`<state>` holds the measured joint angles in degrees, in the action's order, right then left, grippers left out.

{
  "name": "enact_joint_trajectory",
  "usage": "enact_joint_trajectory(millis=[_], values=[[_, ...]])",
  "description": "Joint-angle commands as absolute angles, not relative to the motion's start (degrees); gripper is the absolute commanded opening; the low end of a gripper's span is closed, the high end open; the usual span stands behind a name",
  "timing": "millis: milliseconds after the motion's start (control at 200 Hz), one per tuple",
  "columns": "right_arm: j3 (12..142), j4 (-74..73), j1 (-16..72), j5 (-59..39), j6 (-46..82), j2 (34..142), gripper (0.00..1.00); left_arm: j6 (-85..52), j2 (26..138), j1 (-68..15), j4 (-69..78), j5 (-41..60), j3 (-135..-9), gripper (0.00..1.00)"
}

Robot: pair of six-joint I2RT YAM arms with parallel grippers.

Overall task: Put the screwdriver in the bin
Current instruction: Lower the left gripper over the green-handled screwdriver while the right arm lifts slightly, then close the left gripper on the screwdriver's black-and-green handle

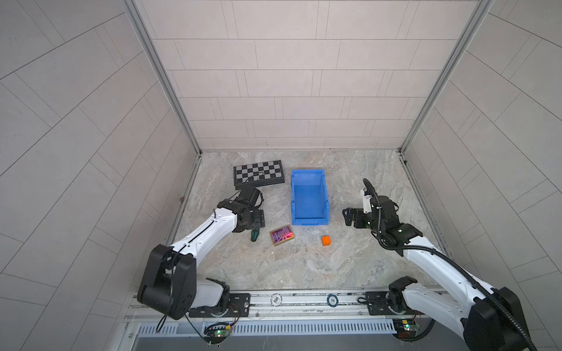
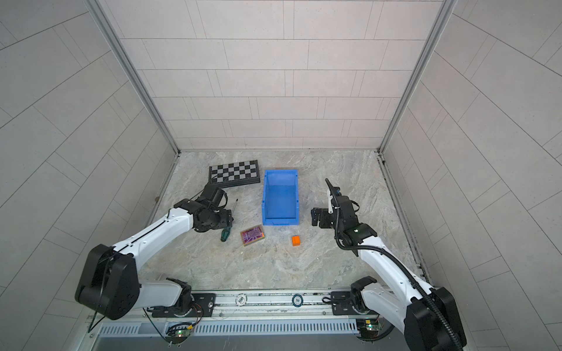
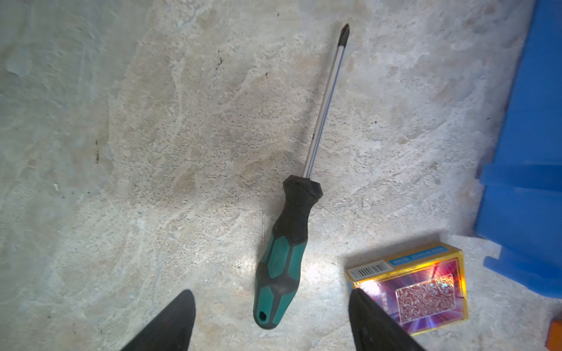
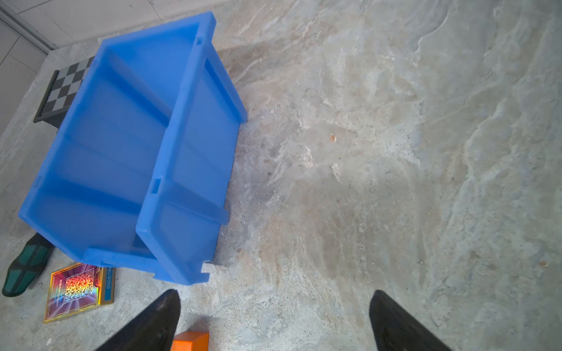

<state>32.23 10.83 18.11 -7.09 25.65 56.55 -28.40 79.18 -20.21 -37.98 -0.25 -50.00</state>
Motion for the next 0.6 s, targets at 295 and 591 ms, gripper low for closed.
enact_joint_trajectory(millis=[295, 591], values=[[29.8, 10.8, 18.4, -6.9, 29.2, 51.2, 0.99, -24.6, 89.4, -22.1, -37.2, -2.1, -53.6, 0.69], [29.4, 11.7, 18.5, -6.2, 29.2, 49.7, 0.99, -23.6, 93.6, -22.1, -37.6, -3.7, -55.8, 0.59]])
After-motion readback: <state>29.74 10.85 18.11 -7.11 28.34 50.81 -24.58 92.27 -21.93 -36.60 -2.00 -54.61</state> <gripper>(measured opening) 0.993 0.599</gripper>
